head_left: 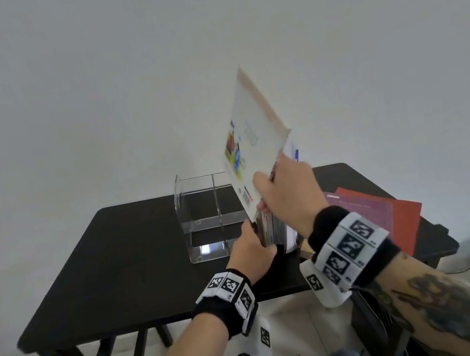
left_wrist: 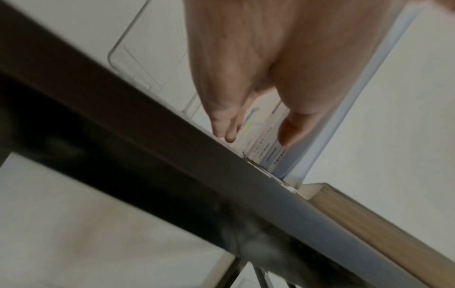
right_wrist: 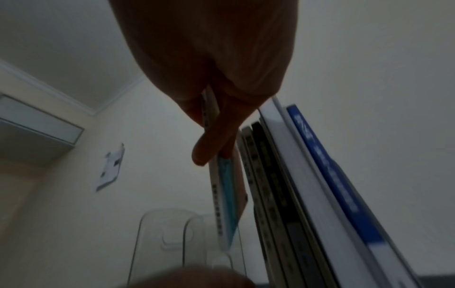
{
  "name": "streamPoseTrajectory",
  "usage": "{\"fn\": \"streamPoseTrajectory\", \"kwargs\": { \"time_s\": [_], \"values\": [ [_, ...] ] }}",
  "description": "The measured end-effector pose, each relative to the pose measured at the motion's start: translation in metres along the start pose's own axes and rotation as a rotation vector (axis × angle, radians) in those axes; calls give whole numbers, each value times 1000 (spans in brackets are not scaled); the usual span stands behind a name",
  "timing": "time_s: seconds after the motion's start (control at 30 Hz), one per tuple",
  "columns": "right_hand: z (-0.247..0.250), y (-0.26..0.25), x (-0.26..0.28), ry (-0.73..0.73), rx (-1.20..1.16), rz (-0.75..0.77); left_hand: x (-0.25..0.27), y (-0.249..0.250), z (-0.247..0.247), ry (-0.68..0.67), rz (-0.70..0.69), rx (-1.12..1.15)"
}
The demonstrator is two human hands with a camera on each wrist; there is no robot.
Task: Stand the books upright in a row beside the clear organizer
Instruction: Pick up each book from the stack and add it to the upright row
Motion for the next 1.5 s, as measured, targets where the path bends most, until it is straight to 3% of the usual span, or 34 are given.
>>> {"fn": "streamPoseTrajectory", "kwargs": {
  "time_s": [0.1, 0.2, 0.33, 0.67, 0.9, 1.03, 1.13, 1.3, 1.5],
  "values": [
    [-32, 14, 0, -93, 120, -16, 3, -6, 11, 128, 47, 136],
    [-51, 20, 2, -131, 291, 19, 5, 4, 21, 209, -49, 186],
    [-66, 32, 3, -167, 417, -1, 18, 36, 24, 158, -230, 55],
    [-61, 46, 10, -158, 358, -19, 0, 31, 18, 167, -218, -65],
    [-41, 54, 16, -160, 362, -52, -2, 26, 11, 119, -200, -28],
    [-10, 62, 12, -81, 388, -46, -2, 23, 6, 89, -157, -15],
    [22, 86, 7, 8, 382, -161, 2, 29, 6, 83, -154, 35],
    [45, 148, 4, 21, 386, -340, 6, 34, 3, 20, -165, 66],
    [63, 239, 21, -161, 763, -683, 5, 32, 1, -12, -158, 70]
  ]
}}
Point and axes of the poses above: each hand's wrist, its own x-axis away from the middle knuckle, its own z-axis out of the back of the hand, y = z × x, the point moved 10 cm from there along -x, towards the middle knuckle, and after that the axes turned 6 degrees about y, right-handed, at the moved point
